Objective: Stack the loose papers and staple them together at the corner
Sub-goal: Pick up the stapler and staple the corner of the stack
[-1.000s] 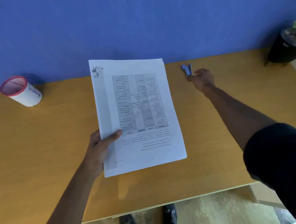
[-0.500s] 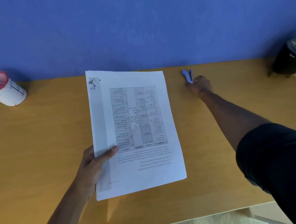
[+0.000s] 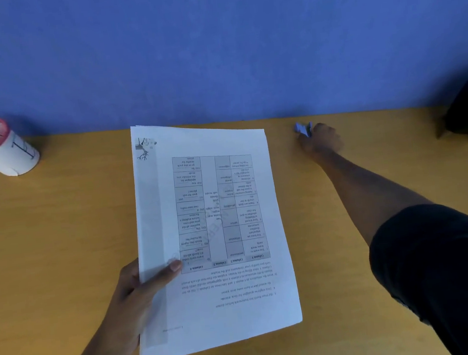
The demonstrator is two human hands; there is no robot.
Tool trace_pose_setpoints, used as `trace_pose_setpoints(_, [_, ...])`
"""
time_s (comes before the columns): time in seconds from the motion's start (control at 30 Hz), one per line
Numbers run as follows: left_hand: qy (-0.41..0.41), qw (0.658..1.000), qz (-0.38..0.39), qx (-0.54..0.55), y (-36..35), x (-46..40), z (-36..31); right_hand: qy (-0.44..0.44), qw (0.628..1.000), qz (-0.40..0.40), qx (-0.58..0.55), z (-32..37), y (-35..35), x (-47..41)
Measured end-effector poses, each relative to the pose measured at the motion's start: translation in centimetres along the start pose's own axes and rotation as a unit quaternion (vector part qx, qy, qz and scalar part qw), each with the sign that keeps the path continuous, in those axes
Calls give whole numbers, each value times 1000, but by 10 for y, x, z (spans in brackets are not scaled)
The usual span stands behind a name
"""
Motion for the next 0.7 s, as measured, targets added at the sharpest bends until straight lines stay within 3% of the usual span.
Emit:
trace_pose_setpoints(0.27, [-11, 1000, -1, 3, 3, 1, -2, -17, 998, -31, -57, 0, 4, 4])
trace_pose_setpoints(0.4, [-11, 1000, 10, -9, -1, 5, -7, 1, 976, -62, -207, 0, 15, 7])
trace_pose_setpoints(0.53, [-10, 999, 20, -25, -1, 13, -14, -18, 890, -64, -452, 14, 35, 27])
trace_pose_setpoints(0.7, [-15, 998, 33, -42, -2, 27, -22, -28, 763, 30, -646, 59, 67, 64])
Point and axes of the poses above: each hand's wrist, its own x-axis away from the middle knuckle, its own y-axis out of the back of the hand, z = x × y, the point moved 8 cm from there along -x, towards the middle knuckle, and after that the axes turned 13 degrees about y, right-handed, at the moved point
